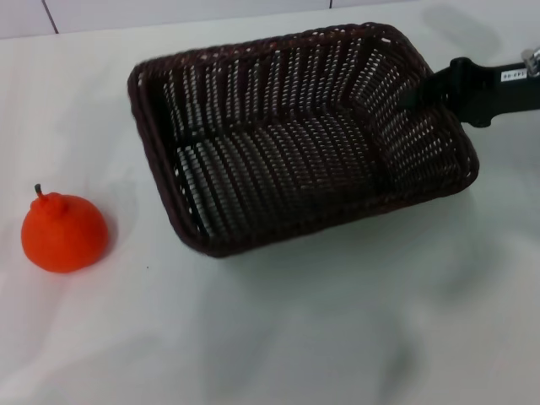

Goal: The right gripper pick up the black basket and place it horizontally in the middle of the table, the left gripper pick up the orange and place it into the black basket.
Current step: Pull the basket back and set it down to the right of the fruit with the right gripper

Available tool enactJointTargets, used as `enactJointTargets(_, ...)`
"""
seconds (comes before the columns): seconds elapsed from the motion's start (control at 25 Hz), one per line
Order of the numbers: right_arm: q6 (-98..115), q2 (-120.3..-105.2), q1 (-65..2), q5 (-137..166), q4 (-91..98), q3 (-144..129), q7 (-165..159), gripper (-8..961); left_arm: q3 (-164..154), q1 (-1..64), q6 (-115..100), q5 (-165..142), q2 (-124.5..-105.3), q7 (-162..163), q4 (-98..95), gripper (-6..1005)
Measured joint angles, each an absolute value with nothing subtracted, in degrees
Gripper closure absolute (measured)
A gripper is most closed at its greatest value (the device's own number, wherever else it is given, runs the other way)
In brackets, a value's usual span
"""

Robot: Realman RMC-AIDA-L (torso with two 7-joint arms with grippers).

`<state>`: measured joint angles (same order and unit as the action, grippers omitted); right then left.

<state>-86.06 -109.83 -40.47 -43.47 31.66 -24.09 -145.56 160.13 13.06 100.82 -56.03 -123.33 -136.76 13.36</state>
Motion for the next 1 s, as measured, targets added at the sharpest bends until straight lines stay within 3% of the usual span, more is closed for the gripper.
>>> enactJointTargets(0.56, -82.0, -111.91, -38.5, -43.7, 29.5, -16.1, -145.1, 705, 160.1, 13.8, 98.9, -56.2, -122.76, -136.8, 13.4, 639)
enactJointTargets(0.88, -80.9, -112.03, -39.1, -44.2, 29.8, -16.1, -143.2, 397, 159.1, 13.8, 98.4, -56.2, -122.72, -136.8, 13.4, 638)
enactJointTargets(1.0, -80.0, -111.58, -38.7, -46.1, 30.0, -16.3, -142.2, 264, 154.0, 12.9, 96.8, -56.7, -121.84, -135.6, 15.1, 638)
